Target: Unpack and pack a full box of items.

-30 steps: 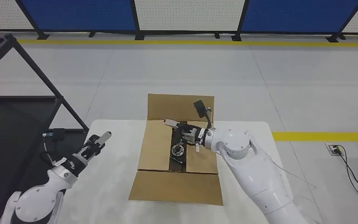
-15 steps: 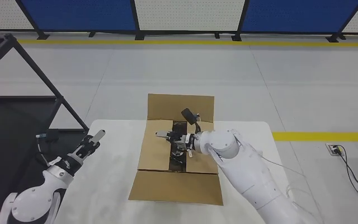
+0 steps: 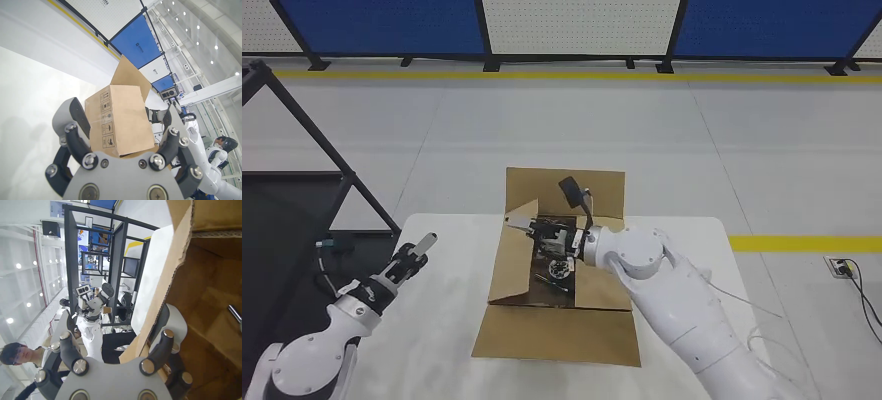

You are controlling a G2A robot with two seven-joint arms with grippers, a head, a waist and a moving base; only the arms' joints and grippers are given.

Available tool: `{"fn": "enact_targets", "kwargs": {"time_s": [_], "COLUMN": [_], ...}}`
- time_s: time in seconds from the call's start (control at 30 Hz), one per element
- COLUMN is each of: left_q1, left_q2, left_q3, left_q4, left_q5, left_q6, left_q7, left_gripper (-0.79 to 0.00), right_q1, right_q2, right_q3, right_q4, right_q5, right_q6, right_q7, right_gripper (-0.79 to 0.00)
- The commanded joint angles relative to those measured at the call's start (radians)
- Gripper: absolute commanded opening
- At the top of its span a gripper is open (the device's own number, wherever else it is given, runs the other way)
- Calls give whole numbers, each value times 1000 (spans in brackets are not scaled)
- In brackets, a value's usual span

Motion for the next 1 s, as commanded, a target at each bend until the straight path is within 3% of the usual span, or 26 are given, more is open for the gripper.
{"fn": "enact_targets", "kwargs": {"time_s": [0.0, 0.27, 0.5, 0.7, 0.97], "left_q1": [0, 10, 33, 56, 46], "left_q2": [0, 2, 6, 13, 7], "left_q3": [-3, -41, -87, -94, -92], "left_q4": [4, 20, 20, 16, 17], "left_q5": [-4, -40, -80, -18, -96], "left_q6": [5, 12, -12, -54, -20], "left_q7": [9, 41, 30, 0, 72], "left_gripper": [0, 0, 0, 0, 0], "right_q1": [-4, 30, 91, 133, 159], "right_q2": [-8, -66, -139, -198, -261], "right_q3": [-6, -98, -198, -256, -301], "right_q4": [-18, 3, 111, 228, 348], "right_q5": [23, 73, 96, 114, 98], "right_q6": [-24, -32, -9, -12, -17], "right_q7": [-21, -130, -213, -232, -270], "right_gripper": [0, 0, 0, 0, 0]}}
